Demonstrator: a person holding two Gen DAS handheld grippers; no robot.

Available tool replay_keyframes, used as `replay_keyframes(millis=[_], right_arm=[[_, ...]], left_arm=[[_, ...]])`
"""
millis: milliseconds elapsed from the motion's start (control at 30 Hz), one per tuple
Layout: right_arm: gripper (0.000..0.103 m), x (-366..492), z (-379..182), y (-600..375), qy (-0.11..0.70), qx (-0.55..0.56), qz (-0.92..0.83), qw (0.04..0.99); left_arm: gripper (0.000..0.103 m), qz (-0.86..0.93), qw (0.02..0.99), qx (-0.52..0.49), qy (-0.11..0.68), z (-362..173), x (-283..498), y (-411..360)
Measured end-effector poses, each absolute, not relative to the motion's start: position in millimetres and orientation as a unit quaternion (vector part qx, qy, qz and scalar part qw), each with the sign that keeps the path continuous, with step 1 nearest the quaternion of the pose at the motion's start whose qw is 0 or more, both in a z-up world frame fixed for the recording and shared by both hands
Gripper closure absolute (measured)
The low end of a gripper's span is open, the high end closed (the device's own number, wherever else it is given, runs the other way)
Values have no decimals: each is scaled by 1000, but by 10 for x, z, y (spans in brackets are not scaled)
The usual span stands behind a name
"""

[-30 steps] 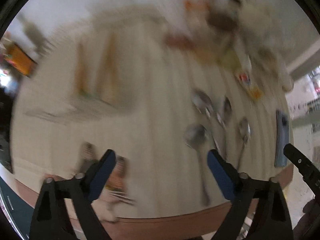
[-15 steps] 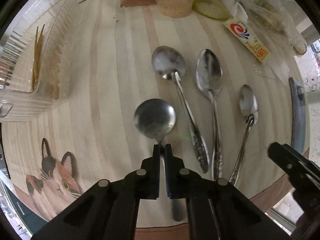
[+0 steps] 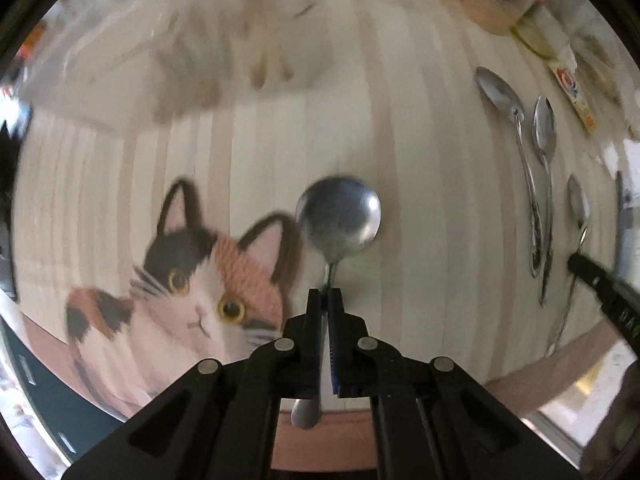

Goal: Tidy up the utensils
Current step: 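Close the left tool on a metal spoon handle while the right tool grasps another spoon, then lift the spoon in the left tool while the right tool holds its spoon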

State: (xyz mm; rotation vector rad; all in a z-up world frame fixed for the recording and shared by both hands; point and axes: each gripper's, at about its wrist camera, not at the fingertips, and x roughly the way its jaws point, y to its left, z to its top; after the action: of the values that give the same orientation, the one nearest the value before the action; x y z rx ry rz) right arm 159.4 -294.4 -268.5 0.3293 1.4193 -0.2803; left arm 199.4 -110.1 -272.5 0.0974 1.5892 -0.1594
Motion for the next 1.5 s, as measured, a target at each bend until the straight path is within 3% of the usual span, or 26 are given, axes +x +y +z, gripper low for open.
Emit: replay_keyframes(millis=[233,533,733,933,1167,1333,1500], right_arm=[[96,1196,-2751,-2773,676,135,-108,716],[96,1223,-2774,-2692,672,122,-137,718],[97,1114,-2735,-2667,658,158,-154,720],[101,929,-2627,-2724,648,175,-154,725],[101,882,-2445,-2903,632,202,-151,732],[101,877,-2398,-3051,627,216,-149,733],[100,855,-2532,-3035,630,230,-147,727]], left_arm=[[98,-96,689,15,718,-2775,1928,-866],[103,-101,701,105,698,-2755,2068,-1258],[103,-117,721,153,665,-2566,2072,-1651],[103,-129,741,153,641,-2229,2130,-1536],[103,-119,745,81,651,-1998,2113,-1043],[101,-137,697,-43,702,-2299,2173,-563],[96,-149,693,4,705,-2417,2119,-757]])
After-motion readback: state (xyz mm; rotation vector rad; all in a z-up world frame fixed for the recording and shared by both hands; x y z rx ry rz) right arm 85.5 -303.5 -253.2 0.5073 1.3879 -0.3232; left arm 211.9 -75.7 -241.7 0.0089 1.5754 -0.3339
